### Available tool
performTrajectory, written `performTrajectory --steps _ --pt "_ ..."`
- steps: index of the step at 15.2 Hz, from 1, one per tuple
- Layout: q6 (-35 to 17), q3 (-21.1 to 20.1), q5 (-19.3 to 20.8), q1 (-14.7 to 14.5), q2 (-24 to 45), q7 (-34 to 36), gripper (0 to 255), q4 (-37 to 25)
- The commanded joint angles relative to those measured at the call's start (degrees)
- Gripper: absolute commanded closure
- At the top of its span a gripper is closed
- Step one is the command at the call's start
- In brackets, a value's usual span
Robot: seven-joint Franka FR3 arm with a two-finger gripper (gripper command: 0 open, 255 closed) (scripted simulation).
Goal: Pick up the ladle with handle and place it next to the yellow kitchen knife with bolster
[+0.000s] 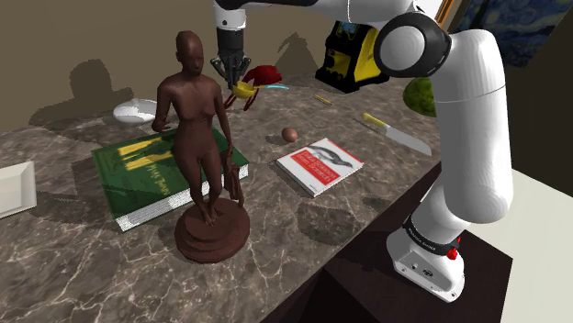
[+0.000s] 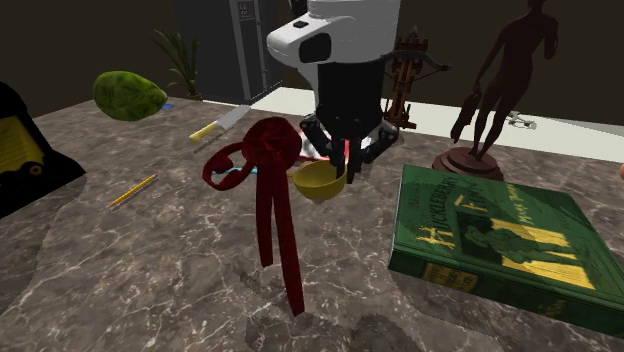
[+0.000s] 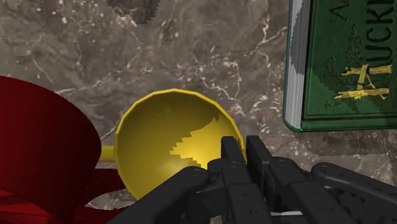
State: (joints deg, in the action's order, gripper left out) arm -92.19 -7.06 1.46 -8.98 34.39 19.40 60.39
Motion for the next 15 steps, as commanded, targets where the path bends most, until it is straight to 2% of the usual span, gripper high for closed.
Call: performTrajectory --steps 1,4,7,15 --pt "1.43 0.02 0.02 0.01 0.22 -0.08 255 -1.66" --pt "-3.42 0.28 -0.88 2.71 -8.21 -2.5 255 11.68" --pt "-6.64 0.87 -1.69 5.04 -14.88 -5.21 255 21.62" --pt "-11.52 3.69 -3.11 10.3 -28.88 -13.38 255 40.69"
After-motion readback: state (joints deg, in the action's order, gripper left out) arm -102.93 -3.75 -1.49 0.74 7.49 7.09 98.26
